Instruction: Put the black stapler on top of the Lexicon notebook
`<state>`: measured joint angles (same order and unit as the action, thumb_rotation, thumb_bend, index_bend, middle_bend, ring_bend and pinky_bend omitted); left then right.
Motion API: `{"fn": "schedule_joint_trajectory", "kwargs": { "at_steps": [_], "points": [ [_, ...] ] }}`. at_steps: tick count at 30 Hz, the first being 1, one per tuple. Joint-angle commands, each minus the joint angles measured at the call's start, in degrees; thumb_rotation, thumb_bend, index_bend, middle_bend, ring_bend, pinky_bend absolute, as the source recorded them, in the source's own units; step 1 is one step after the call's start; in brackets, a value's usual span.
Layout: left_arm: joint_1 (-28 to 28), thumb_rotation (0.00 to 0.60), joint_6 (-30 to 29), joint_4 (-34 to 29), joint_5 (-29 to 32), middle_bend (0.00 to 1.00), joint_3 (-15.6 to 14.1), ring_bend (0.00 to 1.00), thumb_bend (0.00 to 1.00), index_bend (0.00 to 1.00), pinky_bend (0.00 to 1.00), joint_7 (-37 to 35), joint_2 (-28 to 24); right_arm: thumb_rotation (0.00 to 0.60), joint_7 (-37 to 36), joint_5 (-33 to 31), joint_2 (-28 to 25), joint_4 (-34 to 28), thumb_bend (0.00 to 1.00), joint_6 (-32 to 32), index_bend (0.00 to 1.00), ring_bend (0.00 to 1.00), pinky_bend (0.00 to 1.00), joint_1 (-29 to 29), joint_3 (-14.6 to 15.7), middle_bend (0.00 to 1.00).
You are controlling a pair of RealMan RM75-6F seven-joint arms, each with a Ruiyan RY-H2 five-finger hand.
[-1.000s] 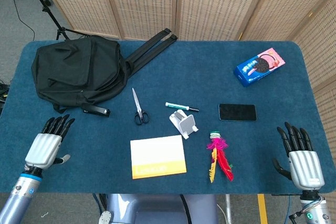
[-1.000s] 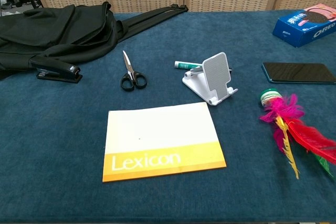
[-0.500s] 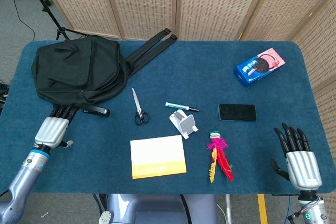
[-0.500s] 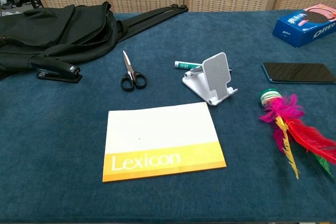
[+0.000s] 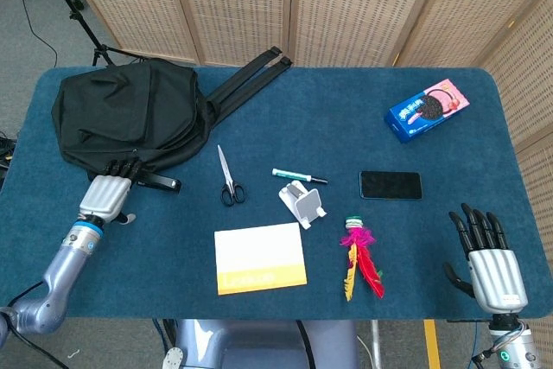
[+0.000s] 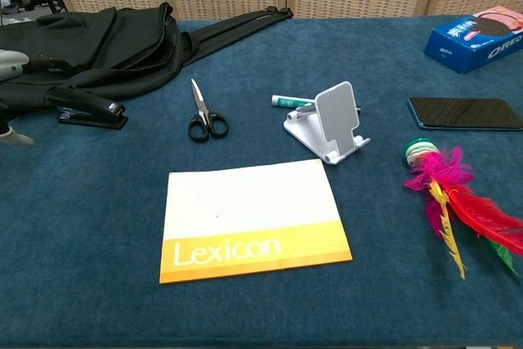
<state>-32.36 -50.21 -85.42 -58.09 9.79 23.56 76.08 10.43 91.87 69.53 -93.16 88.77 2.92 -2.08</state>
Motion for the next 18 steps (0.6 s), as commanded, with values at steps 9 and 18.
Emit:
{"fn": "schedule_joint_trajectory", "kwargs": {
  "at_steps": [9, 18],
  "points": [
    [-2.2, 0.600, 0.5, 3.6, 3.1, 0.00, -1.0, 0.00, 0.24, 0.15, 0.01, 1.0, 3.2, 0.600, 0.0, 0.1, 0.0, 0.0, 0.33, 0.0, 0.07, 0.00, 0.00, 0.0, 0.1, 0.00],
    [-4.1, 0.600, 1.0, 7.7, 4.7, 0.02, -0.6, 0.00, 0.32, 0.22, 0.02, 0.1, 5.9, 0.600, 0.3, 0.1, 0.2, 0.1, 0.34, -0.3, 0.07, 0.00, 0.00, 0.1, 0.2, 0.00]
  ]
}}
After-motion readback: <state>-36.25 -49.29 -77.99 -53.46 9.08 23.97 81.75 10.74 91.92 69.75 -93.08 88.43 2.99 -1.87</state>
